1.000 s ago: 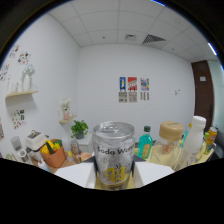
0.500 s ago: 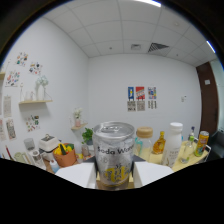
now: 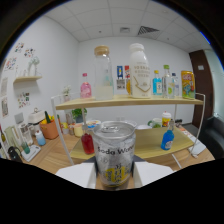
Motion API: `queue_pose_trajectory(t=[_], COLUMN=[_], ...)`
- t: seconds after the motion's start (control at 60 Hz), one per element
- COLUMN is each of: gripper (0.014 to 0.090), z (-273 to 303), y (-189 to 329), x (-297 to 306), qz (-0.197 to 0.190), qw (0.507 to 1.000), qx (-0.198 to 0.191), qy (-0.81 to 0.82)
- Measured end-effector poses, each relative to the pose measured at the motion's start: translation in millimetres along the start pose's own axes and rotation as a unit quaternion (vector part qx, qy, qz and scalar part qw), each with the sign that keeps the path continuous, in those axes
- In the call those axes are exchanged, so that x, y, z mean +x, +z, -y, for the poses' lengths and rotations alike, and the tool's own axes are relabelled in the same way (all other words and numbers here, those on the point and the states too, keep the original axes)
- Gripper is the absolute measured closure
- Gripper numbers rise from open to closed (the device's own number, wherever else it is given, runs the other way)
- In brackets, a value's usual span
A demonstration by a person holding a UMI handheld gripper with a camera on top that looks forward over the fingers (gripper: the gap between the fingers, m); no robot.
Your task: Make me a cup of Mojito.
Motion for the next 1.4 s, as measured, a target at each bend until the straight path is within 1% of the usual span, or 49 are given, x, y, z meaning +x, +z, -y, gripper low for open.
queue_pose_trajectory(t=[0.167,0.283,0.4,0.5,0.65,0.717,0.85,0.933,1.083,1.133,1.2,1.3,1.35,1.4], gripper=[0.0533,0.0533,0.0531,0.0532,0.0534,0.0535,0.0536,0.0535,0.0534,0.0534,0.0535,0.0535,0.0537,0.0532], z=[-45,-61,-57,-42,-22,-16,-3,1,8,8,9,10,10,10], y=[19,26,23,19,15,15,15,14,13,16,16,16,16,16], x=[11,12,7,5,4,2,8,16,29,27,29,30,31,32], qz=[0.006,0.014,0.035,0.056,0.089,0.113,0.155,0.171,0.188,0.194,0.196,0.198,0.2,0.197], qw=[1.0,1.0,0.992,0.966,0.886,0.843,0.731,0.668,0.553,0.525,0.5,0.476,0.47,0.475], qx=[-0.011,-0.014,-0.01,0.002,0.015,0.017,0.027,0.035,0.038,0.04,0.039,0.042,0.044,0.044], qy=[-0.008,0.006,0.123,0.253,0.454,0.525,0.664,0.724,0.811,0.828,0.843,0.855,0.858,0.856])
